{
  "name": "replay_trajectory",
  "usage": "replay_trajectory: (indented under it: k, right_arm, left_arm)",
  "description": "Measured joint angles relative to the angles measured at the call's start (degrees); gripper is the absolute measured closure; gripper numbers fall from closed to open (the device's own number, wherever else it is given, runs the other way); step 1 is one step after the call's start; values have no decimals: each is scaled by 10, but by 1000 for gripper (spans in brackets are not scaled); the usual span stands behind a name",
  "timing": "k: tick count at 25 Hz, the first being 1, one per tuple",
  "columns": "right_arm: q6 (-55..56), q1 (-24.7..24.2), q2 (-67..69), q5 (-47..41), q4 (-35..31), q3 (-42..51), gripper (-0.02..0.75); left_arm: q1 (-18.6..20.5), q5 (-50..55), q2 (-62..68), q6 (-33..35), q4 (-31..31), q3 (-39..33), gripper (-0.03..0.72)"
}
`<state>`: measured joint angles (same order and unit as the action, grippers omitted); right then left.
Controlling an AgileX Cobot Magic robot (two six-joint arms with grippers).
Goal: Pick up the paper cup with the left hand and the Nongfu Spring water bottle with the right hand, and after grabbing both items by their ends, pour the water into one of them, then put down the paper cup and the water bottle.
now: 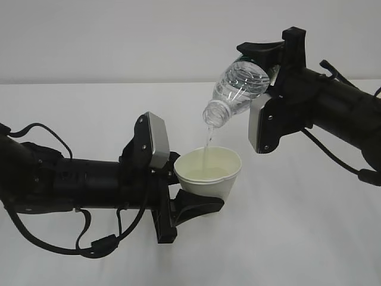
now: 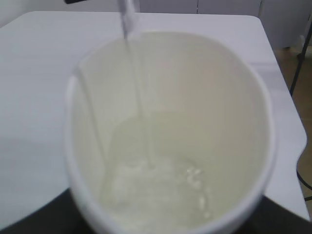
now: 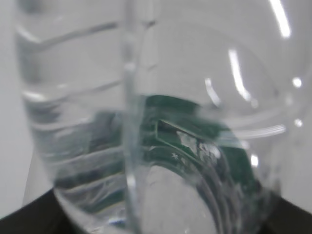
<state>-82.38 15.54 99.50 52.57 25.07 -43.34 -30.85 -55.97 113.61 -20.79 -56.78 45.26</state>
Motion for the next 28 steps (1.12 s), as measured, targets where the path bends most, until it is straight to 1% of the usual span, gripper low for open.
replay_trajectory:
  k: [28]
  right_arm:
    - [-3, 0, 0, 2, 1, -2, 267]
  left_arm:
    - [0, 2, 0, -1, -1, 0, 299]
